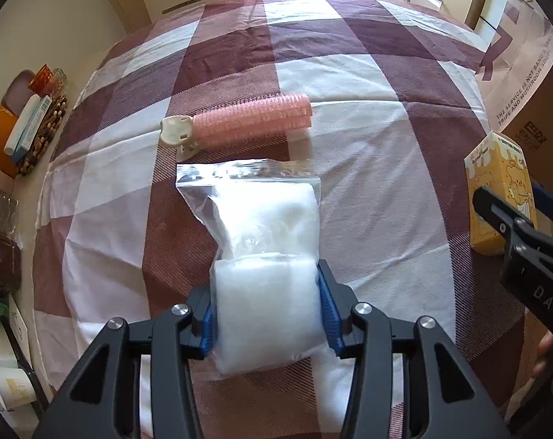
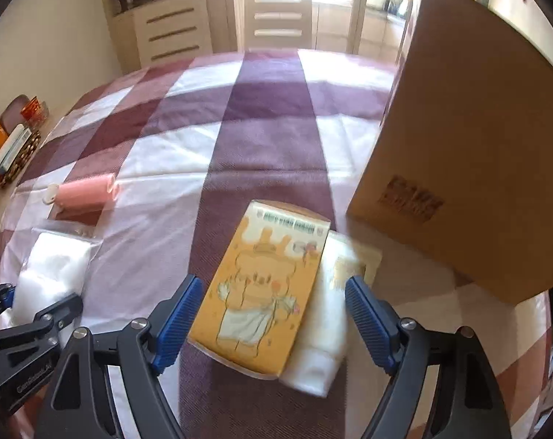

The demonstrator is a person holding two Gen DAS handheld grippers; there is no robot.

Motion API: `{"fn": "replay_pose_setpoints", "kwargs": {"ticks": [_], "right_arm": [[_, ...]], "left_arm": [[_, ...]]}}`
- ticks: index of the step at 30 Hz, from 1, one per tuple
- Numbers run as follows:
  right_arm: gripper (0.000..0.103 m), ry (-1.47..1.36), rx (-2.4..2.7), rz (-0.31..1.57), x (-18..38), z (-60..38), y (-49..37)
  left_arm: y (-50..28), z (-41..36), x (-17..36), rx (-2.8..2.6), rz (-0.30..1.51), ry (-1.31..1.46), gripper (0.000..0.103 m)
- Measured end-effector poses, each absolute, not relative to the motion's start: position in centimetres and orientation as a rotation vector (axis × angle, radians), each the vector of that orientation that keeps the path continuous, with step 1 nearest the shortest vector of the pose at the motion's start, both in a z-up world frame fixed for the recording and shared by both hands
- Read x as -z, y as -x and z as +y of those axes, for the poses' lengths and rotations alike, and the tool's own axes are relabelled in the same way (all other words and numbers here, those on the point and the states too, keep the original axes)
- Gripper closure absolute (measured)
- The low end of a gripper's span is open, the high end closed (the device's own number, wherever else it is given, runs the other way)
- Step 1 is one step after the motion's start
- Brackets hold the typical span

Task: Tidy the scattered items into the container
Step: 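Grasp the zip bag of cotton with the left tool while the right tool grasps the Butter Bear box, then carry the cotton bag with the left tool while the right tool carries the Butter Bear box over the box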

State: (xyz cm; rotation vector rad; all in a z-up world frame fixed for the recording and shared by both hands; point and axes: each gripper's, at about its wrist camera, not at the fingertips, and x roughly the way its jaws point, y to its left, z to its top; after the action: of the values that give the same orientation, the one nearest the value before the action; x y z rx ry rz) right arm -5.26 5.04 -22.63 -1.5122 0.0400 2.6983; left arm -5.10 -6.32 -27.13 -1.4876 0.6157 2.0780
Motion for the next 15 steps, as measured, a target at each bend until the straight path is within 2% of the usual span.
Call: {"fn": "replay_pose_setpoints", "kwargs": {"ticks": [1,2,3,8,11,15], "right_arm": [[0.029,1.521,-2.723,0.026,22.5,4.9,5.3],[0.043,1.550,-2.756,0.009,22.4,4.8,5.3],[0.050,1.592,-2.770,-0.015,22.4,4.5,5.3],[0.057,1.872,-2.875,0.006,21.5,4.6,3.2],[0.057,2.042,-2.917,-0.139,21.2,4.0,0.6],[0.056,2.042,-2.933,-0.370,22.1,3.4,-2.2]], "left_arm": [[5.1,-6.3,27.1,-2.078,0.610,1.489,0.057],[5.3,-6.4,27.0,-2.077,0.603,1.491,0.058],[5.1,-7.1,26.6,-2.074,0.597,1.494,0.058],[3.6,-9.4,25.9,-2.043,0.606,1.502,0.059],[2.7,-11.6,25.9,-2.021,0.603,1.516,0.058],[2.4,-13.2,26.7,-2.025,0.598,1.549,0.049]]}}
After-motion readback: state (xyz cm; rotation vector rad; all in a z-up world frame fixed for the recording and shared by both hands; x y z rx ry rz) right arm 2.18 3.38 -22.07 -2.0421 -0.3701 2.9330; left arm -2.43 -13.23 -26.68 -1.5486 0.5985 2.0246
